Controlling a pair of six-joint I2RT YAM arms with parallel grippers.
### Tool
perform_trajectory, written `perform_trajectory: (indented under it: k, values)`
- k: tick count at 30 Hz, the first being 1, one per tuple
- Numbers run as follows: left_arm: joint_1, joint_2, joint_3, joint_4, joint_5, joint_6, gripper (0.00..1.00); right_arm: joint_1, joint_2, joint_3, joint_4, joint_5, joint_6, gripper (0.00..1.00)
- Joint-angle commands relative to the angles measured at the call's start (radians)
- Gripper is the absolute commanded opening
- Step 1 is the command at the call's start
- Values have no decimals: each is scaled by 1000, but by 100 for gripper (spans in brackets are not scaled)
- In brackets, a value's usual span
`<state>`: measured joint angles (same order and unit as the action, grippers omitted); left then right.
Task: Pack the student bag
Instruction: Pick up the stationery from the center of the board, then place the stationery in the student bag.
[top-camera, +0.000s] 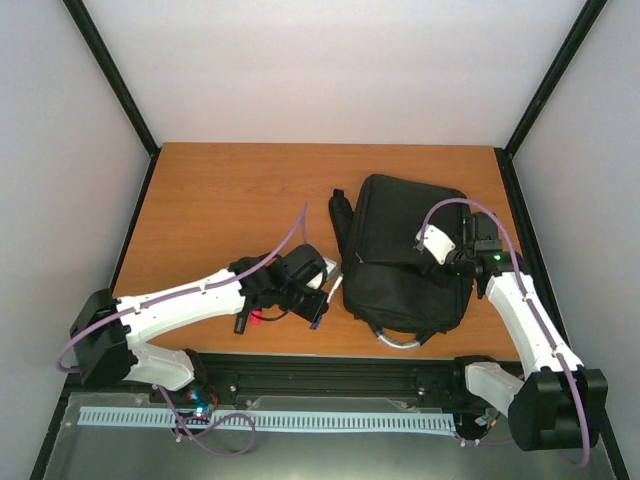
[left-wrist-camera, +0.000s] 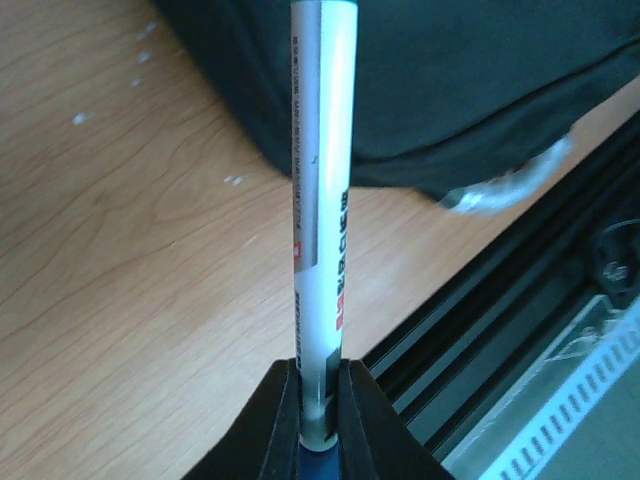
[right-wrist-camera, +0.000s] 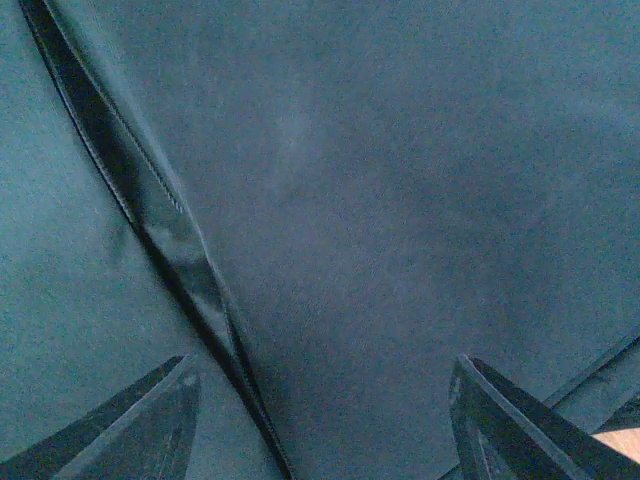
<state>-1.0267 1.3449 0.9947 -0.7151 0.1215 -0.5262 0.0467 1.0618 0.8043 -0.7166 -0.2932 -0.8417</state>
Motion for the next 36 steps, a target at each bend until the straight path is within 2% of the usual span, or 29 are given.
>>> perform_trajectory:
  k: [1,7,15,18,20,29,36]
  values:
    - [-9,5,48,139,82,5,1,29,-10,-54,79,112,-90,69]
    - [-9,115,105,282,151,-15,1,87,31,-65,133,156,-99,66]
    - [-9,269,192,328,203,-24,1,122,96,-24,176,152,-49,49]
    - [-9,312,202,366,232,-34,1,125,97,-14,179,134,-27,26]
    - [-9,343,209,388,247,-44,1,125,97,7,157,115,-9,15]
    - [-9,516,371,363,282,-55,1,128,45,84,72,55,97,5]
    - [19,650,525,292,239,-105,1,130,14,111,31,-14,251,3]
